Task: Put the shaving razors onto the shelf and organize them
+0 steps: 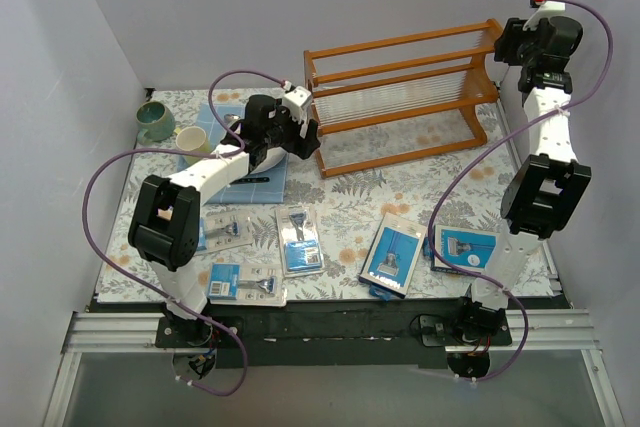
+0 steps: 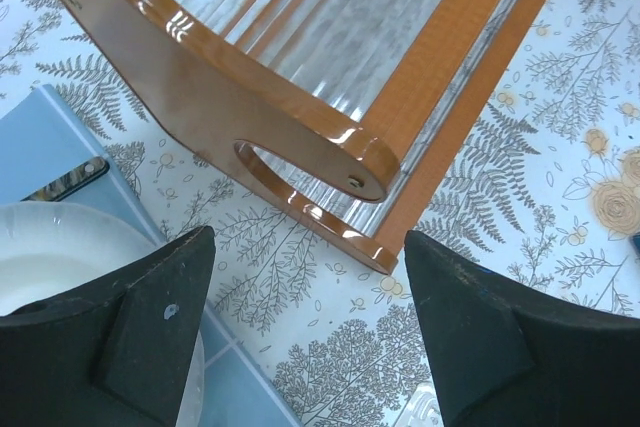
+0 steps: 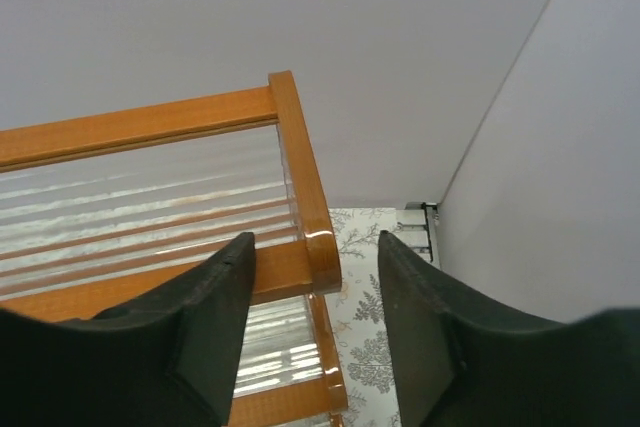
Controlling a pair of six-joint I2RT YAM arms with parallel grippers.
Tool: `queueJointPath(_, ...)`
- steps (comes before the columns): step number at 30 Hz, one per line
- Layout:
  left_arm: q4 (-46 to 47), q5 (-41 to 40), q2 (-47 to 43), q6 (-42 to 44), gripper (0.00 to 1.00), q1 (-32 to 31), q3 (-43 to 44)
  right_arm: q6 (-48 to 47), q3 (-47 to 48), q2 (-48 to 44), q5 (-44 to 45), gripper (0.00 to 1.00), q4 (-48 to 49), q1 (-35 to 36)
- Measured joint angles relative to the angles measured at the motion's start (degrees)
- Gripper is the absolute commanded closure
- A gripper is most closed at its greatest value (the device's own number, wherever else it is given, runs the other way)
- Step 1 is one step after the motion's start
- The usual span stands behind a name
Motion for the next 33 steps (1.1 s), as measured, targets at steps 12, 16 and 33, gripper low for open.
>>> queueJointPath(12, -0.61, -3.61, 3.06, 0.61, 0.23, 0.00, 1.51, -1.64, -2.97, -1.05, -4.20, 0.68, 3.23, -0.55)
queueJointPath(16, -0.57, -4.04, 6.73, 0.83, 0.23, 0.02, 4.81, -1.84, -6.43, -3.74, -4.63, 0.70, 3.43, -1.33)
queueJointPath(33, -1.11, -4.22, 13.53, 0.11, 0.16, 0.09, 11.74, -1.44, -13.66, -10.86, -6.45, 0.36, 1.01, -3.02)
